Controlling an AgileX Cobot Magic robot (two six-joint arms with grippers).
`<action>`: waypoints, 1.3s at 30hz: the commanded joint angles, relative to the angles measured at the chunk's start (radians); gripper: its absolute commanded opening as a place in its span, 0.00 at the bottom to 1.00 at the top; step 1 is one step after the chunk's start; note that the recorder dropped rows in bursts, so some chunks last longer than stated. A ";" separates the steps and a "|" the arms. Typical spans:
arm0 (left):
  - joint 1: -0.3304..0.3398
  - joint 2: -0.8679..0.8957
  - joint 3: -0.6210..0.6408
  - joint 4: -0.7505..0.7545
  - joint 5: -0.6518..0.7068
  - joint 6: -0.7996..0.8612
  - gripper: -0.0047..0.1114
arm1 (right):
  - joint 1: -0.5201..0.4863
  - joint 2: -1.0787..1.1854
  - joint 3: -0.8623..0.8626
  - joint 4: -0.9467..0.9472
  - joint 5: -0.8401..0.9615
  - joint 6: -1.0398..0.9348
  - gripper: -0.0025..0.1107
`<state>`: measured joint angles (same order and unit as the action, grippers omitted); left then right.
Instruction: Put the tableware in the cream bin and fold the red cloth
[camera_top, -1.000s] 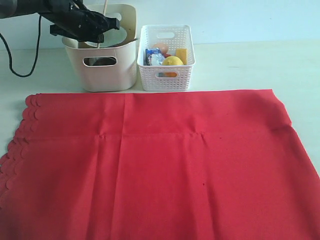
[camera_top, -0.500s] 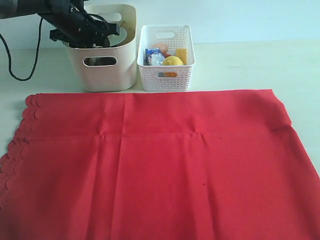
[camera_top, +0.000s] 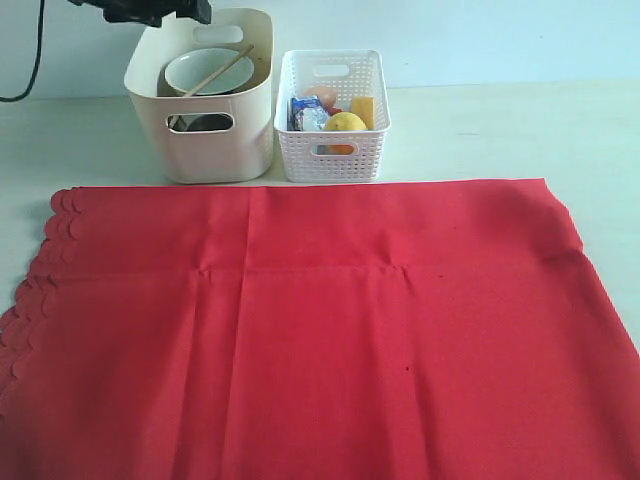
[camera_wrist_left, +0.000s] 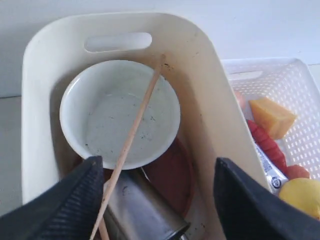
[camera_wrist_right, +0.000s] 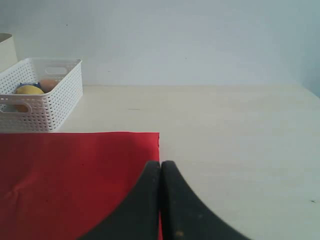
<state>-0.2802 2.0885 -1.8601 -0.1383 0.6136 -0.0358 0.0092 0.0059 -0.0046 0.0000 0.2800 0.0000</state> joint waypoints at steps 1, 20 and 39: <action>0.002 -0.055 -0.002 0.003 0.056 0.012 0.58 | -0.004 -0.006 0.005 0.000 -0.013 0.000 0.02; 0.002 -0.194 0.007 0.013 0.409 0.066 0.17 | -0.004 -0.006 0.005 0.000 -0.013 0.000 0.02; 0.002 -0.711 0.444 0.076 0.303 0.036 0.04 | -0.004 -0.006 0.005 0.000 -0.013 0.000 0.02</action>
<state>-0.2802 1.4226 -1.4435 -0.0747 0.9218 0.0184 0.0092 0.0059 -0.0046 0.0000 0.2800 0.0000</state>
